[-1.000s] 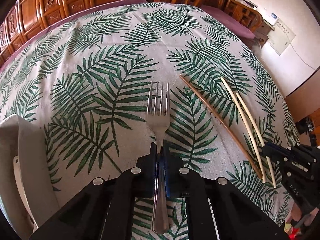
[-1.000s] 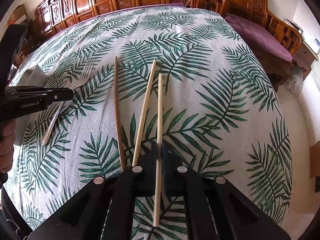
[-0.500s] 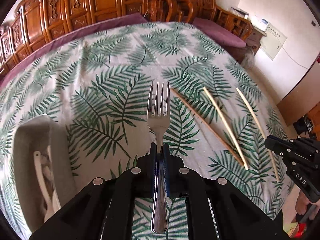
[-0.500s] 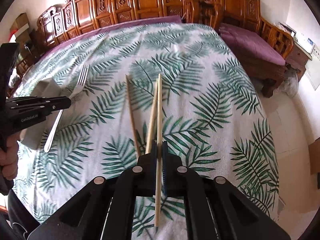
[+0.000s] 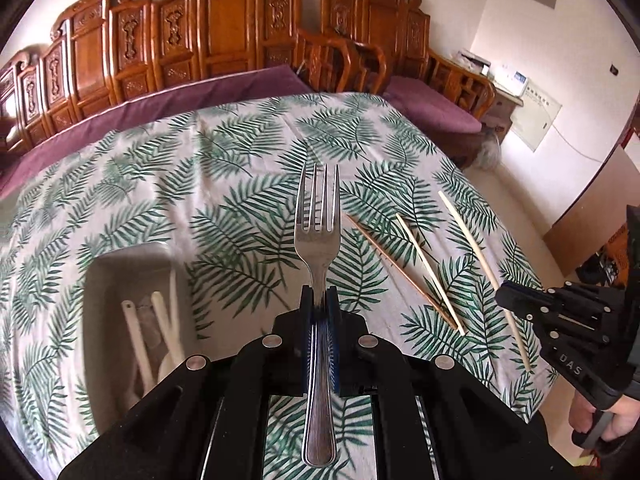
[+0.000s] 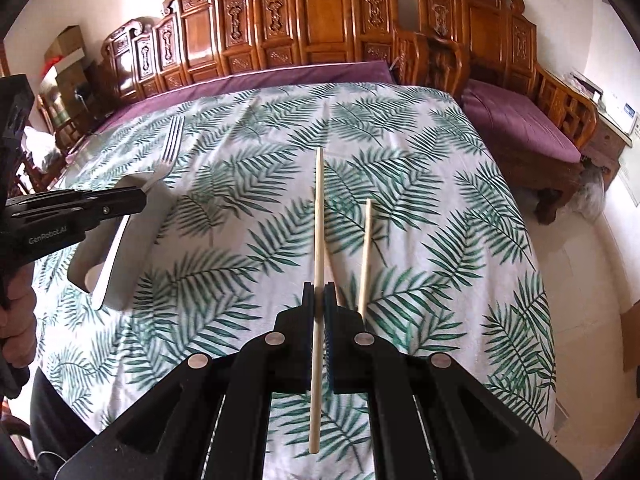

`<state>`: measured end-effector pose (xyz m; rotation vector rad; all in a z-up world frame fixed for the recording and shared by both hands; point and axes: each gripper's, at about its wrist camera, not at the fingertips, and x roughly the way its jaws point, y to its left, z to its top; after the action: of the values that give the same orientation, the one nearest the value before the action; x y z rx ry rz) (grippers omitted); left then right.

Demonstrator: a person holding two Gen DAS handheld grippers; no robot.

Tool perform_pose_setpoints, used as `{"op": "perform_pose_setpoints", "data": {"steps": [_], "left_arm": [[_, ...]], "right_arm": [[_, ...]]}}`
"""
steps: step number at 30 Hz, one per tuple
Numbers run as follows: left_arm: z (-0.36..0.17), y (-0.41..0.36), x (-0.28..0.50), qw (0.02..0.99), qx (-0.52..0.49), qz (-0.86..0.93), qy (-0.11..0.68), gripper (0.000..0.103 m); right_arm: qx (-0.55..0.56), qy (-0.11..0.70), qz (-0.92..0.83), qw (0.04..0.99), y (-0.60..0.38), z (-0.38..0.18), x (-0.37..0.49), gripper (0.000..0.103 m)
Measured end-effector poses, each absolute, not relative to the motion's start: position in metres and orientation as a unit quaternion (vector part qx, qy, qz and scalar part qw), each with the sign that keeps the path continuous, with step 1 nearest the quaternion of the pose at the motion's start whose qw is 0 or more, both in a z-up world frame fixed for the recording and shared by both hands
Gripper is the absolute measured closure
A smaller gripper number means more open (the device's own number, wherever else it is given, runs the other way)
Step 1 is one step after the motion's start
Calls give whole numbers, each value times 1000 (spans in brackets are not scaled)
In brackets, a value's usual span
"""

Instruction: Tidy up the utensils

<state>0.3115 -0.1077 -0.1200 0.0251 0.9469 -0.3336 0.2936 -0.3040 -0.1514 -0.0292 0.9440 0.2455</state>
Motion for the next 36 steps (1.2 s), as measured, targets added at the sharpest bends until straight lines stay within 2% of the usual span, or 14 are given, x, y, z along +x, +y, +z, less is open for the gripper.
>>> {"op": "perform_pose_setpoints", "data": {"steps": [24,36], "left_arm": [[-97,3,283,896,-16,-105,431,97],[-132,47,302,888,-20,-59,456,97]], "right_arm": [[-43,437,194,877,-195,-130,296,97],[-58,434,216,872,-166,-122,287,97]]}}
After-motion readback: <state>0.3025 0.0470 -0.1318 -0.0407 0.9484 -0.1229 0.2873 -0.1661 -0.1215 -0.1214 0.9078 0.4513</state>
